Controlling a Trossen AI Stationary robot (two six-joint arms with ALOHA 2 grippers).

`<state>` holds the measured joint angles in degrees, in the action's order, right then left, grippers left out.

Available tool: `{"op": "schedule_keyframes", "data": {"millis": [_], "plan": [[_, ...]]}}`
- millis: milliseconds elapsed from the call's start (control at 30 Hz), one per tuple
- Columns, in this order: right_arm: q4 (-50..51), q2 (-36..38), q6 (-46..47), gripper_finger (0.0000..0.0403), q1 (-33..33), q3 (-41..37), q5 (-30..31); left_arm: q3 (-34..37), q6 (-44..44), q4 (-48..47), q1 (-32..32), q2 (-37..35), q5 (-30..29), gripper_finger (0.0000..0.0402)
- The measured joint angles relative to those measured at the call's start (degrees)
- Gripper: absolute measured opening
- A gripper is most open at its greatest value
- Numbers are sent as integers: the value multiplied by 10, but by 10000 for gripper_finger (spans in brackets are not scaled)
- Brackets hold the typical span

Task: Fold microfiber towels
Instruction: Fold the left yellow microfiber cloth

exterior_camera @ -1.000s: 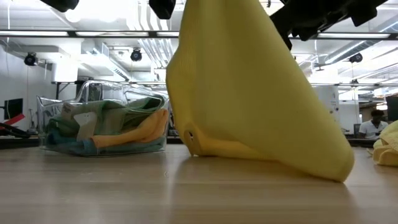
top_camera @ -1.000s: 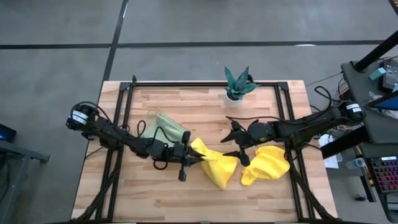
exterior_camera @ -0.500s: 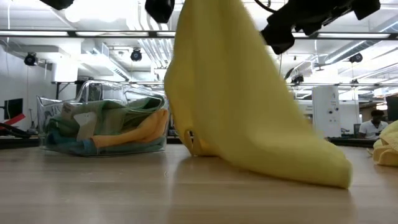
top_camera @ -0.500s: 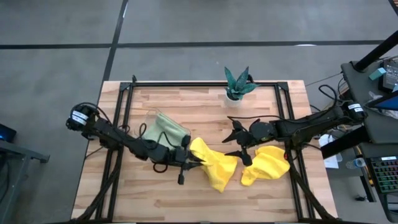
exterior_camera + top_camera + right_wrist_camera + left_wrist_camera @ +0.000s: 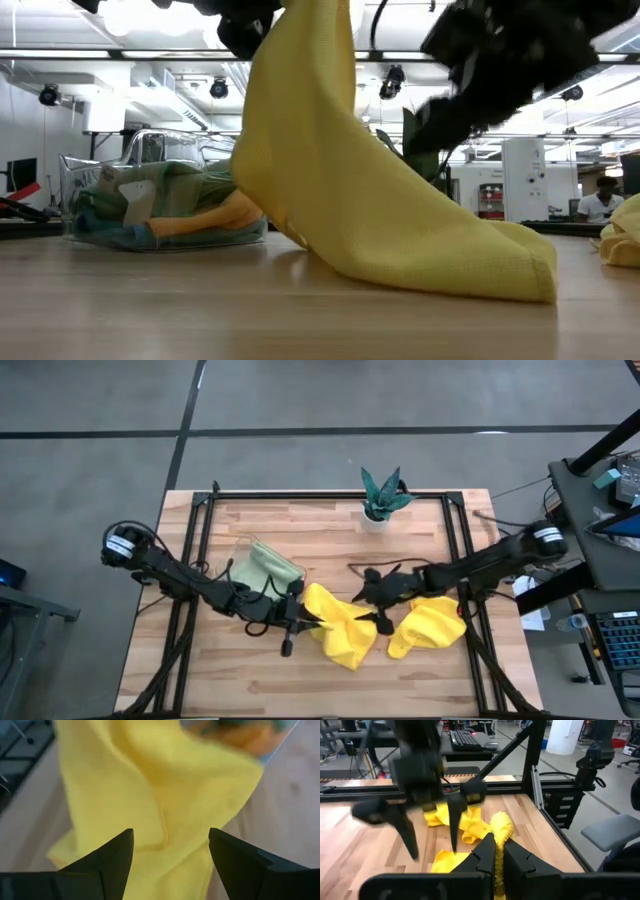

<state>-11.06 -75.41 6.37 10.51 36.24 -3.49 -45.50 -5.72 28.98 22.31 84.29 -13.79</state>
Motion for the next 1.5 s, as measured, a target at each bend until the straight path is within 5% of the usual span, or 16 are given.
{"op": "schedule_keyframes", "data": {"millis": [233, 600, 967, 1267, 1500], "plan": [[-154, -137, 0, 247, 4, 6, -30, 0, 0, 1, 0, 0, -1, 0], [-165, -242, -61, 230, 7, 95, -62, 0, 0, 5, 0, 0, -2, 0], [-147, -236, -73, 21, 6, 103, -61, -1, 3, 6, -1, 0, -17, 0], [25, -98, -73, 9, 6, 105, -49, -7, 6, 1, -2, -11, -46, 0], [280, 59, -99, 8, 10, 195, 42, -16, 28, -26, -12, -73, -52, 0]]}}
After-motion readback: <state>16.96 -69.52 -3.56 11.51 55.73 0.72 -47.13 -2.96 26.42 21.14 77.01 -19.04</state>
